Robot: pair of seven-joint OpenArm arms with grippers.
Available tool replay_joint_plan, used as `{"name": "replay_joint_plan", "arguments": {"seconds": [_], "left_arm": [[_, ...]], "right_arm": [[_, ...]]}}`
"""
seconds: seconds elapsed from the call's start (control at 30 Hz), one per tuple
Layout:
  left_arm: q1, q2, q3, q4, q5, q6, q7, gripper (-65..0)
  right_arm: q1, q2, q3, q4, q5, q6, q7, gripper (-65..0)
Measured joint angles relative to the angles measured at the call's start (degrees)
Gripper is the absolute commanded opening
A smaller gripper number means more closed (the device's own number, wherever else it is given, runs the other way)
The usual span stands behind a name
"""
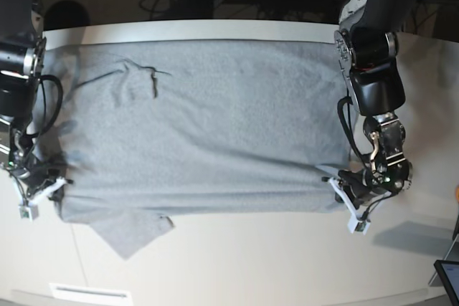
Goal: Fold the T-shirt properly
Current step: 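Lift the hem with both grippers and fold it toward the collar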
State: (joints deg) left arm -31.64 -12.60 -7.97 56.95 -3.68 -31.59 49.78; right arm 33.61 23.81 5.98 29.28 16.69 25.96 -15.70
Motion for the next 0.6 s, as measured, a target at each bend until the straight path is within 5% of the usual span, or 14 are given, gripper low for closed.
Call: {"name": "replay_joint_plan", "arguments": {"seconds": [0.3,0.6], "left_arm": [[5.42,0.07,0.13,11.52,-0.15,0.00,4.98,-65.0],[12.24,0.31,0.44,23.21,-0.92,-0.22,10.45,-65.0]], "right_arm": [[-8.59,0.02,0.17,17.29,0.55,-0.09,-5.49,-64.9],[-15.45,-0.02,8.04,28.81,0.70,0.09,-13.75,-64.9]]}}
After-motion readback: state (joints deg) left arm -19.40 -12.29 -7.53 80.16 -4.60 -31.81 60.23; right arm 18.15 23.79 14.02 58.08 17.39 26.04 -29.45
